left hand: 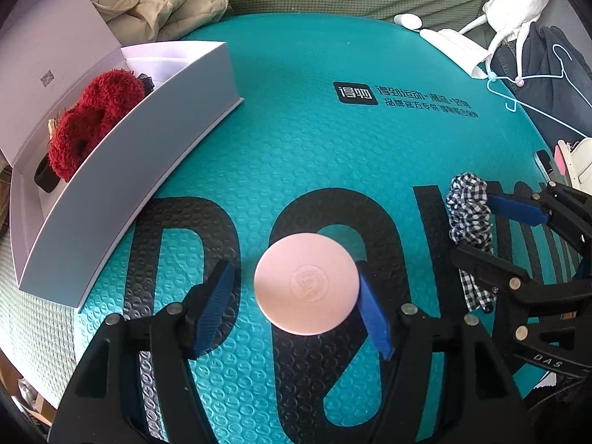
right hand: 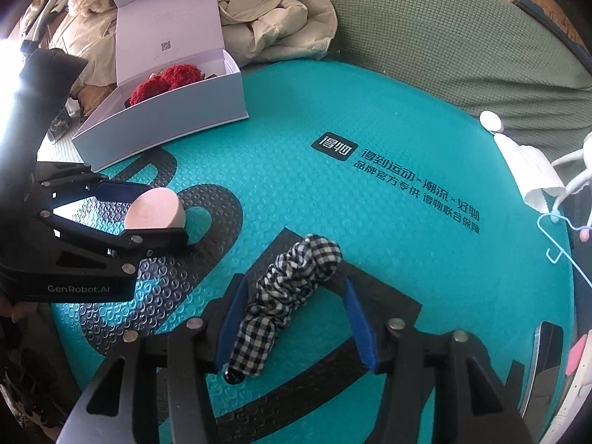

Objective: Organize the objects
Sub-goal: 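Grasp the pink round compact with the left tool while the right tool grasps the gingham scrunchie, then lift and carry the pink compact and gingham scrunchie with both tools to the box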

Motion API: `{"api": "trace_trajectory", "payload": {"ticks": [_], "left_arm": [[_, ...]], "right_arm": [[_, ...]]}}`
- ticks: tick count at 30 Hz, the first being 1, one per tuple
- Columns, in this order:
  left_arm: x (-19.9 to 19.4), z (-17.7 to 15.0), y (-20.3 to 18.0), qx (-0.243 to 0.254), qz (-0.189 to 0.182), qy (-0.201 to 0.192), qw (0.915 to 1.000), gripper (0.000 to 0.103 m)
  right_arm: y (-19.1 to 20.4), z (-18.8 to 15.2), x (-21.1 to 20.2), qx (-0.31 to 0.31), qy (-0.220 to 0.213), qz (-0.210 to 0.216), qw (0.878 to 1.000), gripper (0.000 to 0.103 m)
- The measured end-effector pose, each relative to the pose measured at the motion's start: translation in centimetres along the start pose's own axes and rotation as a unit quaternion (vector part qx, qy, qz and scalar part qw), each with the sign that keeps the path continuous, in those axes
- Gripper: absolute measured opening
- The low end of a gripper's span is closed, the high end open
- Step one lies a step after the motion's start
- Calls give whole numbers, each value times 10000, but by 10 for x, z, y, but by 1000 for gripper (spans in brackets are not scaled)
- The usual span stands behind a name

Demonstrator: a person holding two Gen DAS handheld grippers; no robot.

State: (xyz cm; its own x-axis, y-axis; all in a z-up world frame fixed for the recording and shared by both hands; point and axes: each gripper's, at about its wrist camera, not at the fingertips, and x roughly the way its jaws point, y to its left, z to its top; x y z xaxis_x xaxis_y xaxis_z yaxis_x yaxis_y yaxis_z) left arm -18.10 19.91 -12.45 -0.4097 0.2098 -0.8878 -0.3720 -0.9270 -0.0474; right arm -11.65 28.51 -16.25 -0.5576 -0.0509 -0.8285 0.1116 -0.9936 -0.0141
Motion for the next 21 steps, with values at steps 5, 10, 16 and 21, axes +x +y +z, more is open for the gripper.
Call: {"api": "trace_trajectory", "payload": {"ticks": [5,10,16,21], "left_arm": [[1,0,2,-29,17,7,10000,67],[1,0,1,5,-6,-14,10000,61],[-2,-1,-1,49,-63,-63,9999,49],[-4,-1,3,-60,-117,-49,9999,49]], "right_arm": [[6,-11,3,63,25,-36,10000,54],[5,-13,2,113,-70,-79,9999,28],[2,-11,2,174,-92,-94,9998,20],[5,-6,2,111,-89,-16,9999,20]]}}
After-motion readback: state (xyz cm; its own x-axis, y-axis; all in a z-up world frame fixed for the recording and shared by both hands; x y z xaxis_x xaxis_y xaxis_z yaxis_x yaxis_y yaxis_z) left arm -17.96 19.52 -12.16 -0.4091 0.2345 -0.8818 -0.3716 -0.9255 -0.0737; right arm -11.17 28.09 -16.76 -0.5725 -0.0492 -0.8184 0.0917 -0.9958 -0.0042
